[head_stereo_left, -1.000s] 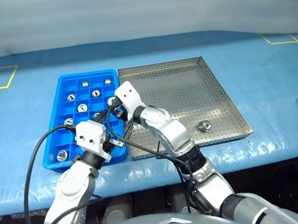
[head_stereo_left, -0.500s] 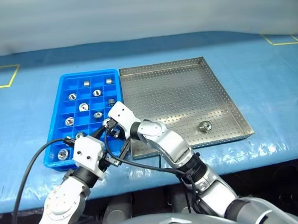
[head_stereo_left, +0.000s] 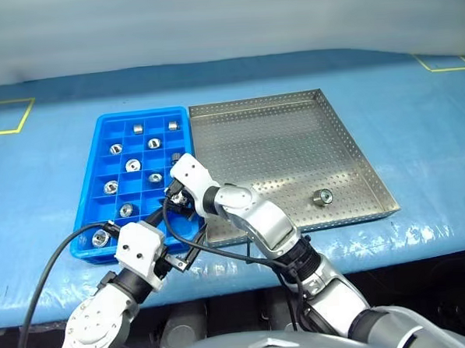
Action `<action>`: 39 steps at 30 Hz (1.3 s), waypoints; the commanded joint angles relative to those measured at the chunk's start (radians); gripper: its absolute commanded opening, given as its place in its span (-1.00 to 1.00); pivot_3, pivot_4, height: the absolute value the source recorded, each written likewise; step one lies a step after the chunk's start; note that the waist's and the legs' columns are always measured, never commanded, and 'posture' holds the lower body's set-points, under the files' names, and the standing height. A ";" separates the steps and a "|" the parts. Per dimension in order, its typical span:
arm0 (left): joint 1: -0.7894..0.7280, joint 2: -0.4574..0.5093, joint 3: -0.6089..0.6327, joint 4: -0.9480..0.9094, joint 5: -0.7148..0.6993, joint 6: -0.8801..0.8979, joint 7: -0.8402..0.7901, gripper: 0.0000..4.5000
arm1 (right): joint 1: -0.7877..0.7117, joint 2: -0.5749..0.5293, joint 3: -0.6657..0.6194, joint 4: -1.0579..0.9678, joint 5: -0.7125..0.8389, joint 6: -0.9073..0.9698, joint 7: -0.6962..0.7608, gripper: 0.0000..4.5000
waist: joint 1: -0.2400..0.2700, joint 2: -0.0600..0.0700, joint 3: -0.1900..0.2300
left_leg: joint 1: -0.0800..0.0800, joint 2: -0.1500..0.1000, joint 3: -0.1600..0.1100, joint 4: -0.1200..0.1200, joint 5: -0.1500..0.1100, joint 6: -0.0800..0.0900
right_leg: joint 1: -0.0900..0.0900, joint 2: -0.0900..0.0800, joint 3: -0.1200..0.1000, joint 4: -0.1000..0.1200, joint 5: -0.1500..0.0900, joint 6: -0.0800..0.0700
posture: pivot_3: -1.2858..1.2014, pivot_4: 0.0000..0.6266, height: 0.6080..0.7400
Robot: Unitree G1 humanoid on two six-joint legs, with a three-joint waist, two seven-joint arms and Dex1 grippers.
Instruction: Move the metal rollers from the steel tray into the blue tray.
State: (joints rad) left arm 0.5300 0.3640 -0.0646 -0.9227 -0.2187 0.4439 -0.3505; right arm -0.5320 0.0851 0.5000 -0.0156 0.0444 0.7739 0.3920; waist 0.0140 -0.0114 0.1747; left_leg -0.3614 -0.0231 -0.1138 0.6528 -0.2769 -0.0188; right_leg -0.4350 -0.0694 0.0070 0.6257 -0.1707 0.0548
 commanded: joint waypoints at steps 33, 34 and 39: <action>-0.420 0.001 -0.242 0.234 -0.084 0.062 -0.159 1.00 | 0.336 -0.165 -0.540 -0.495 -0.074 0.415 -0.346 0.98 | -0.143 0.001 0.000 | -0.001 0.001 0.007 0.001 0.000 0.000 | -0.002 0.000 0.005 0.000 0.001 0.002 | -0.10 -0.52 1.00; -0.419 0.001 -0.241 0.233 -0.084 0.063 -0.156 1.00 | 0.335 -0.154 -0.553 -0.491 -0.070 0.421 -0.349 0.98 | -0.143 0.001 0.000 | -0.001 0.001 0.007 0.001 0.000 0.000 | -0.002 0.000 0.005 0.000 0.001 0.002 | -0.10 -0.52 1.00; -0.410 0.001 -0.229 0.224 -0.084 0.070 -0.142 1.00 | 0.299 -0.111 -0.592 -0.494 -0.035 0.493 -0.341 0.56 | -0.139 0.001 0.000 | 0.000 0.001 0.007 0.001 0.000 0.000 | -0.001 0.000 0.005 0.000 0.001 0.002 | -0.07 -0.52 1.00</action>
State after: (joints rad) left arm 0.1191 0.3653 -0.3022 -0.6686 -0.2912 0.5151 -0.4989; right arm -0.2188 -0.0350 -0.0792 -0.4932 -0.0117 1.2363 0.0459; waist -0.1253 -0.0099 0.1746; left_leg -0.3618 -0.0224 -0.1071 0.6542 -0.2767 -0.0189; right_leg -0.4361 -0.0693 0.0119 0.6258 -0.1694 0.0569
